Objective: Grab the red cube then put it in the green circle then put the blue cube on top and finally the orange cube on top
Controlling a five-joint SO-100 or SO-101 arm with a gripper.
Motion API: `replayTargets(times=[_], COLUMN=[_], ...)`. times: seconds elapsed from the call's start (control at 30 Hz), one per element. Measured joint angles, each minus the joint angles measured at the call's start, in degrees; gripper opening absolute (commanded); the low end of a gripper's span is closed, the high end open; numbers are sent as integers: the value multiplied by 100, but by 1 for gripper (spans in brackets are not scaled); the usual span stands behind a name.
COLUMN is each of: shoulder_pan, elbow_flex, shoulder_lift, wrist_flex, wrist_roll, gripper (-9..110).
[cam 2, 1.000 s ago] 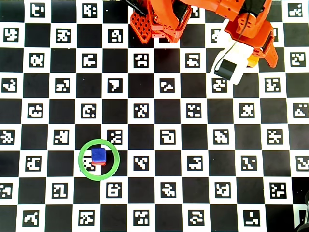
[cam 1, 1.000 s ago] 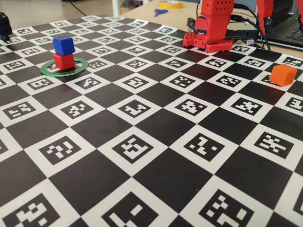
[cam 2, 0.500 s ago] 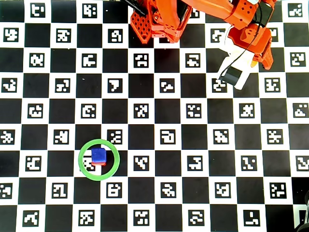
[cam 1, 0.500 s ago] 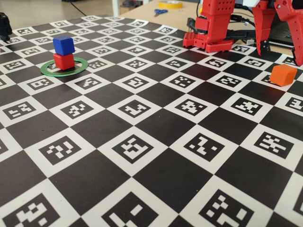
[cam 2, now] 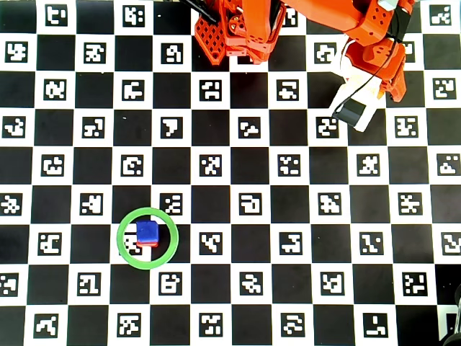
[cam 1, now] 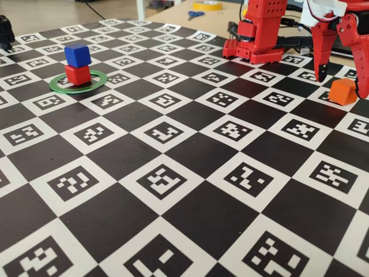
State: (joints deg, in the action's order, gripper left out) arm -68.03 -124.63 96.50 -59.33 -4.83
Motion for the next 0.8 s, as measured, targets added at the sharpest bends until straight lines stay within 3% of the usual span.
replayTargets(times=[0.8], shoulder_pan=[-193], elbow_flex=[193], shoulder_lift=[-334], wrist_flex=[193], wrist_roll=[9], gripper=[41])
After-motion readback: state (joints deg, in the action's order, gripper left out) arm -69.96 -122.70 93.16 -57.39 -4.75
